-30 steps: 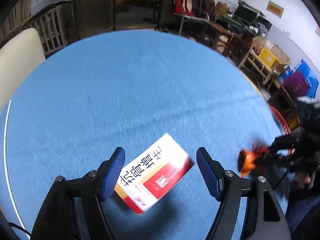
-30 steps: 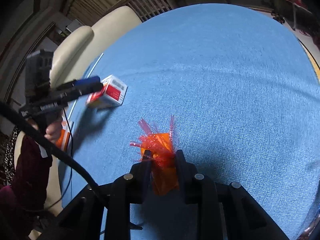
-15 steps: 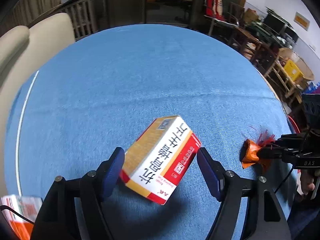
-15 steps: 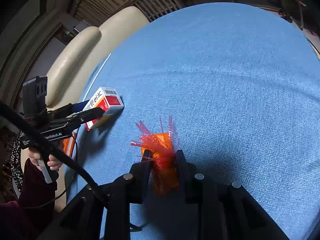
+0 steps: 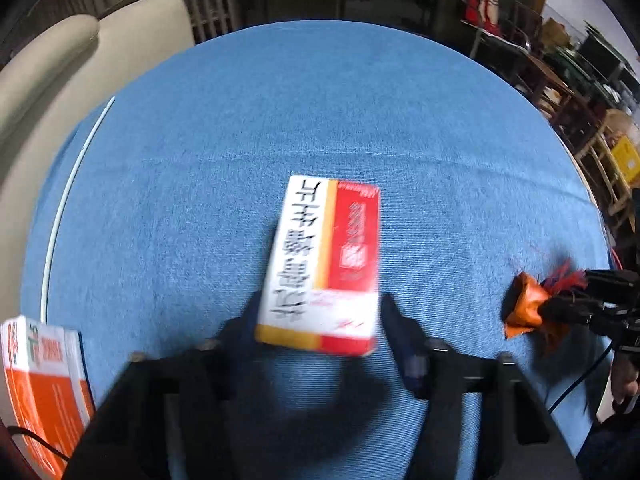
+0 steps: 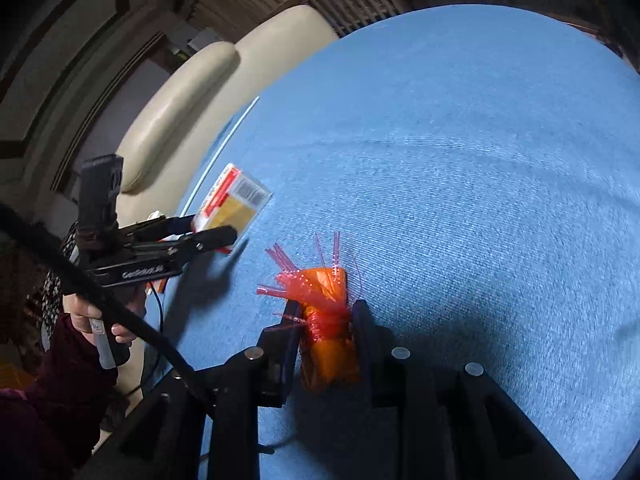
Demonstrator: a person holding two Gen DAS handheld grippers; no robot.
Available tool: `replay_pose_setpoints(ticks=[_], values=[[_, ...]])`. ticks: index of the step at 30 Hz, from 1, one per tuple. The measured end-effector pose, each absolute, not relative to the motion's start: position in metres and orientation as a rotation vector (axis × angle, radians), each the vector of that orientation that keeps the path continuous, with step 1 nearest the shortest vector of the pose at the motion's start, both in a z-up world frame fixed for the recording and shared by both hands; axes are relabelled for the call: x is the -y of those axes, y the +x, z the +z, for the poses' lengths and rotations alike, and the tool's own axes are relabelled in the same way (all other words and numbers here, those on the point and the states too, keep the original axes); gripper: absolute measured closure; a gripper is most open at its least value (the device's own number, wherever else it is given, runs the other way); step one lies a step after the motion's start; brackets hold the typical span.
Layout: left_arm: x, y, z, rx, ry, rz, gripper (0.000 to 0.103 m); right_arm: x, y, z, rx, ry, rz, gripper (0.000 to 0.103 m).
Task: Collect trash
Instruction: 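Grasp the white-and-red medicine box with the left tool while the right tool holds the orange bag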
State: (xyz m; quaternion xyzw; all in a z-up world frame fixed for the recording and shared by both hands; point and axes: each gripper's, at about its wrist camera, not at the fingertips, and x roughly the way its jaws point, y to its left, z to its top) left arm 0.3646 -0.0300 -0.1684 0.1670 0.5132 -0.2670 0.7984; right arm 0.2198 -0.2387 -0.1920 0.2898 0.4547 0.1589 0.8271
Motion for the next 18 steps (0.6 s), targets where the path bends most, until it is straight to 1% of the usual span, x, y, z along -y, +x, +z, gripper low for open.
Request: replay_pose_setpoints(ticks=[5, 11, 18], values=[[0.038, 0.349, -0.167, -1.086, 0.309, -0.490, 0.053, 0.252, 0.226, -0.196, -0.969, 0.637, 0.403, 0.075], [0.036, 0.306, -0.155, -1.064, 0.234, -0.455, 0.053, 0.257, 0.225, -0.196, -0.988, 0.657, 0.382, 0.075], [0.038, 0.245, -0.136, -0.997, 0.254, -0.532, 0.053, 0.291, 0.169, -0.182, -0.907, 0.728, 0.240, 0.076]])
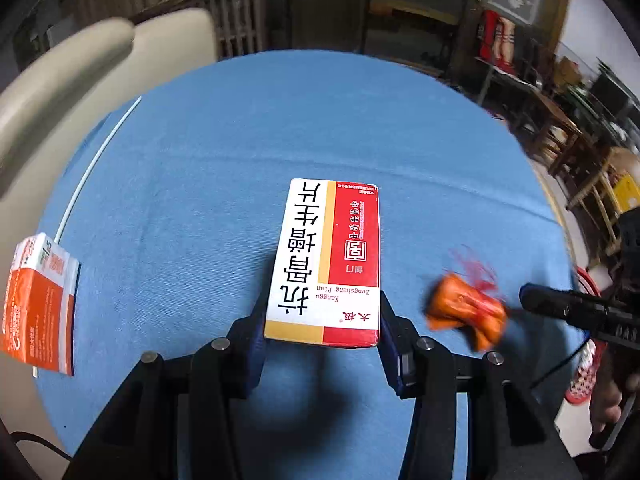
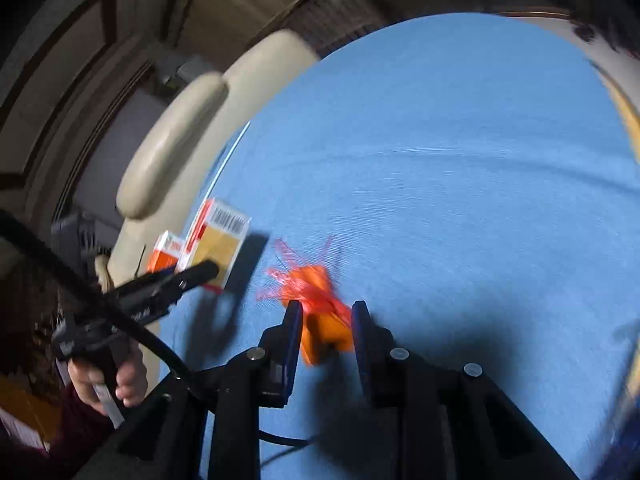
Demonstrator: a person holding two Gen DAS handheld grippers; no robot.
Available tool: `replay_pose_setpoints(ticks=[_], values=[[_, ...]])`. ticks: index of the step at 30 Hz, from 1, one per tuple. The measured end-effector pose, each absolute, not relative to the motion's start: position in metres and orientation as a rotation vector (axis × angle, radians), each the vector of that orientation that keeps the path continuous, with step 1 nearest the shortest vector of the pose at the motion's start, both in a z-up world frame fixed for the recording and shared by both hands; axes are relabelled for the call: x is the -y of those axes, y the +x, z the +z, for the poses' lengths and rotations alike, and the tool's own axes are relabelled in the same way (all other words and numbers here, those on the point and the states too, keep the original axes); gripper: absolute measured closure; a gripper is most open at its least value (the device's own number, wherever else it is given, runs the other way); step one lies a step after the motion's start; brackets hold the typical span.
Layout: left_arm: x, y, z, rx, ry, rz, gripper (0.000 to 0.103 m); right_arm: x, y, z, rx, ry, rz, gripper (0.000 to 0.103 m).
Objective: Collect trash
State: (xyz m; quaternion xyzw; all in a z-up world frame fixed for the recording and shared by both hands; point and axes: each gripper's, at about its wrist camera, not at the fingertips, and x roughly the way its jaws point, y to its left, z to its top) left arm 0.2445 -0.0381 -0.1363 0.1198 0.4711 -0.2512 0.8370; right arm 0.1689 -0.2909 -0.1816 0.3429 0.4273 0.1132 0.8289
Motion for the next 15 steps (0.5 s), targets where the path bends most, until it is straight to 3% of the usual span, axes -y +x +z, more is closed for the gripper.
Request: replay_pose_setpoints(ticks=[15], values=[[-0.004, 0.158, -0.086, -0.856, 0.268, -0.536, 0.053, 0.269, 0.092, -0.125, -0.806, 0.686, 0.154, 0.076]])
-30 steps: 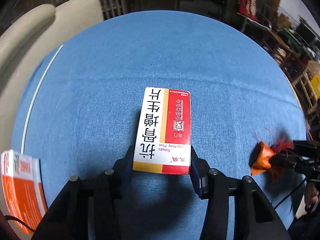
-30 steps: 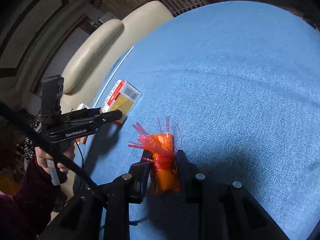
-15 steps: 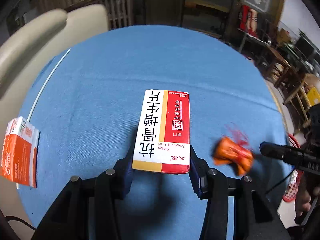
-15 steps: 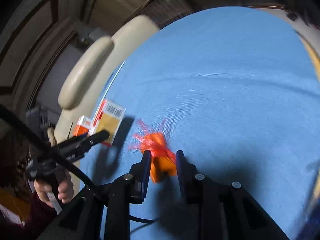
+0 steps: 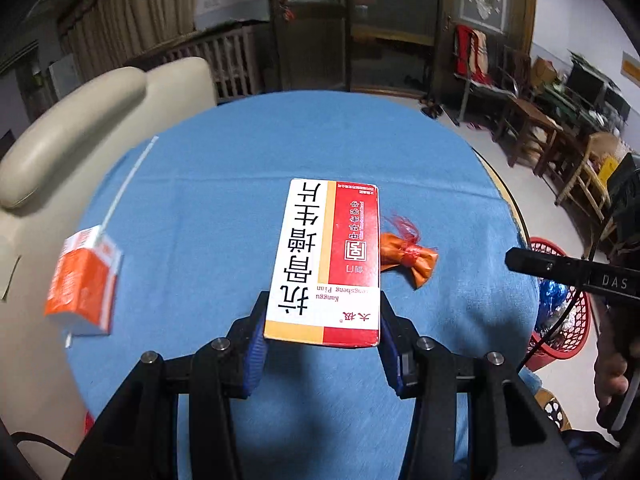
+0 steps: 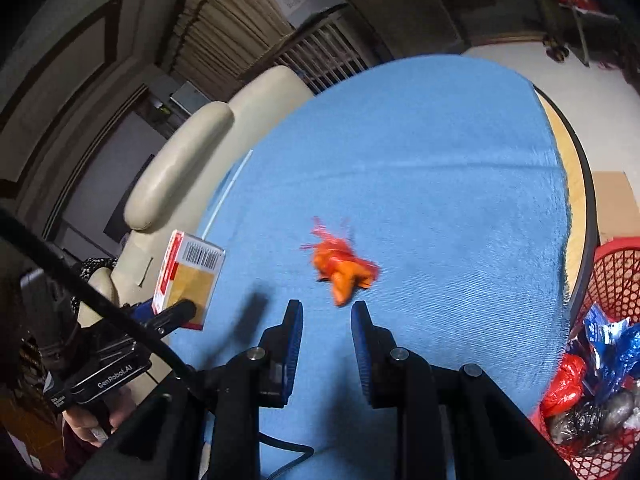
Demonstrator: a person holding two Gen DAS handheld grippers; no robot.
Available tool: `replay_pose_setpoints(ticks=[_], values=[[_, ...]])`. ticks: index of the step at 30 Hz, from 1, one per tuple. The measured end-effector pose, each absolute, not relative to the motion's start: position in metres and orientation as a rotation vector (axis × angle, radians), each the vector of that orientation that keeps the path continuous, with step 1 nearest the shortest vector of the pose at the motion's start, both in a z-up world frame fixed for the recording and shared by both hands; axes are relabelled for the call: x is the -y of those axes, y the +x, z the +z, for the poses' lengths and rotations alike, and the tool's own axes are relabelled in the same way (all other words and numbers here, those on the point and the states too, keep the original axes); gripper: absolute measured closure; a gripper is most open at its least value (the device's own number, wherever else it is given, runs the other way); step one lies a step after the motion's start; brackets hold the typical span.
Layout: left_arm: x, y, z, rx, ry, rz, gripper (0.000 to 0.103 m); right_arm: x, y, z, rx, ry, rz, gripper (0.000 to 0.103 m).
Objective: Collect trash
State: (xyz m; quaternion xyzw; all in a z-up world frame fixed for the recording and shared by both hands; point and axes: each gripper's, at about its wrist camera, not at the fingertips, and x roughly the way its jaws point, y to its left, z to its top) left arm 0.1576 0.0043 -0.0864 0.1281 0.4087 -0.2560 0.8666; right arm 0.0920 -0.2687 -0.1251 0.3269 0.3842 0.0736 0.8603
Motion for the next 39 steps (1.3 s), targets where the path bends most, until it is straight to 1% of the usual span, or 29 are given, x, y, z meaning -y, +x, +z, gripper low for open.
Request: replay_pose_setpoints(ticks=[5, 8, 9, 10, 11, 12, 14, 16, 17, 18, 19, 20, 21, 23, 24, 26, 31, 39], values=[[-0.028, 0.149, -0.077, -0.830, 0.228, -0.505, 0.053, 0.254, 0.091, -0.109, -0.788, 0.646, 0.169, 0.076], [-0.033, 0.145, -0.082, -0.833, 0.226, -0.499, 0.053, 0.248, 0.093, -0.112, -0.798, 0.621, 0.160, 0.075], [-0.034, 0.144, -0.085, -0.840, 0.225, -0.501, 0.053, 0.247, 0.098, -0.116, -0.806, 0.612, 0.161, 0.071], [-0.035, 0.144, -0.088, -0.848, 0.226, -0.503, 0.053, 0.245, 0.105, -0.121, -0.823, 0.601, 0.152, 0.067], [-0.035, 0.143, -0.089, -0.851, 0.228, -0.502, 0.053, 0.244, 0.113, -0.126, -0.844, 0.586, 0.138, 0.044], [-0.036, 0.144, -0.091, -0.853, 0.230, -0.498, 0.053, 0.243, 0.120, -0.130, -0.858, 0.571, 0.129, 0.028], [-0.038, 0.146, -0.094, -0.864, 0.224, -0.491, 0.053, 0.237, 0.137, -0.139, -0.850, 0.534, 0.118, 0.028], [-0.041, 0.148, -0.095, -0.876, 0.208, -0.486, 0.053, 0.231, 0.157, -0.148, -0.858, 0.490, 0.102, 0.030], [-0.042, 0.147, -0.095, -0.876, 0.205, -0.483, 0.053, 0.228, 0.166, -0.152, -0.869, 0.474, 0.100, 0.034], [-0.043, 0.147, -0.096, -0.877, 0.204, -0.481, 0.053, 0.225, 0.175, -0.156, -0.880, 0.454, 0.097, 0.043], [-0.043, 0.146, -0.096, -0.879, 0.204, -0.480, 0.053, 0.220, 0.184, -0.161, -0.895, 0.426, 0.090, 0.049], [-0.043, 0.146, -0.096, -0.882, 0.203, -0.481, 0.053, 0.217, 0.193, -0.166, -0.911, 0.403, 0.083, 0.059], [-0.043, 0.146, -0.096, -0.883, 0.202, -0.483, 0.053, 0.215, 0.201, -0.173, -0.931, 0.383, 0.078, 0.064], [-0.042, 0.143, -0.094, -0.876, 0.204, -0.489, 0.053, 0.212, 0.209, -0.180, -0.954, 0.374, 0.081, 0.066], [-0.041, 0.142, -0.093, -0.873, 0.205, -0.492, 0.053, 0.211, 0.208, -0.179, -0.954, 0.378, 0.078, 0.069], [-0.039, 0.140, -0.090, -0.867, 0.208, -0.499, 0.053, 0.212, 0.197, -0.172, -0.942, 0.392, 0.073, 0.073], [-0.033, 0.130, -0.083, -0.839, 0.228, -0.503, 0.053, 0.220, 0.155, -0.146, -0.879, 0.455, 0.118, 0.073], [-0.021, 0.099, -0.059, -0.742, 0.282, -0.506, 0.053, 0.238, 0.082, -0.104, -0.764, 0.538, 0.157, 0.073]])
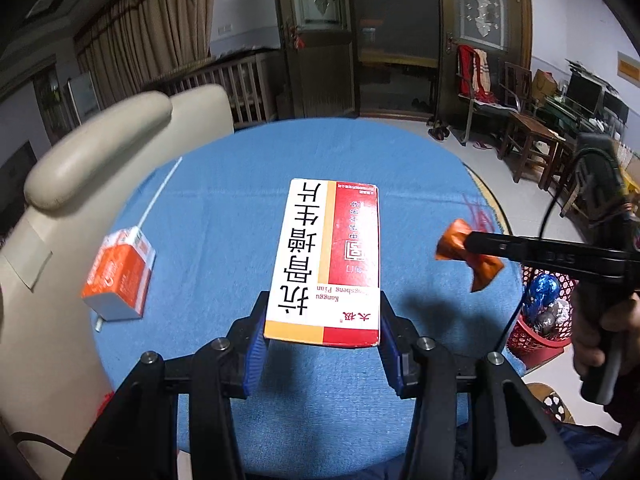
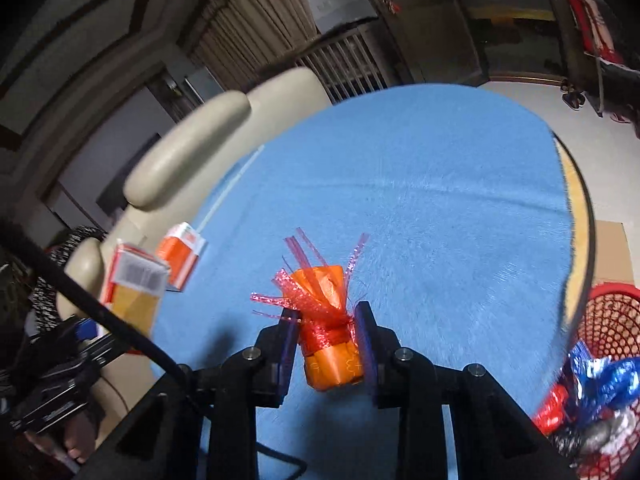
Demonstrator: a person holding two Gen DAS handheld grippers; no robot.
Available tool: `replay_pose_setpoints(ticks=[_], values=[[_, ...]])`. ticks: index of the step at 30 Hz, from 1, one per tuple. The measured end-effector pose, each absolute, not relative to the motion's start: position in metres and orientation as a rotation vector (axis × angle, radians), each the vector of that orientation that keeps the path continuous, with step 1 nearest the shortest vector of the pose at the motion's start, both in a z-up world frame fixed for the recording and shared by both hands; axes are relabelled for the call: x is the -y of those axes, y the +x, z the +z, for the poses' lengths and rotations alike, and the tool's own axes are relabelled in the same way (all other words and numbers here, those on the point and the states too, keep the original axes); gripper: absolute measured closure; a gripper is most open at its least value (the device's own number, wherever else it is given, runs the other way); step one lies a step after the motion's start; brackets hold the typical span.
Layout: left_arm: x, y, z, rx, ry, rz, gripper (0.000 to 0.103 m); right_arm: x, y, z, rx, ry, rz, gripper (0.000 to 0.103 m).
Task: Collect trash
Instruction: 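Carry the orange bag in the right tool and medicine box in the left tool to the basket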
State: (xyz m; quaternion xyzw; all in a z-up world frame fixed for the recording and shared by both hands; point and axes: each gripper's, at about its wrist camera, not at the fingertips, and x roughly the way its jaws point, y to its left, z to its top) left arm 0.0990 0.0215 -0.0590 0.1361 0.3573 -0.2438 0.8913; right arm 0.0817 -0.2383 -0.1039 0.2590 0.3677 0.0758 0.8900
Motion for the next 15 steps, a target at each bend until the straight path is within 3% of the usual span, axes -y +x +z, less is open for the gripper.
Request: replay_pose_setpoints(ticks=[15], values=[[-0.014, 0.064, -0.025, -0.634, 0.335, -0.465, 0.053, 0.231, 0.001, -0.050, -0.618, 0.507, 0.208, 0.073]])
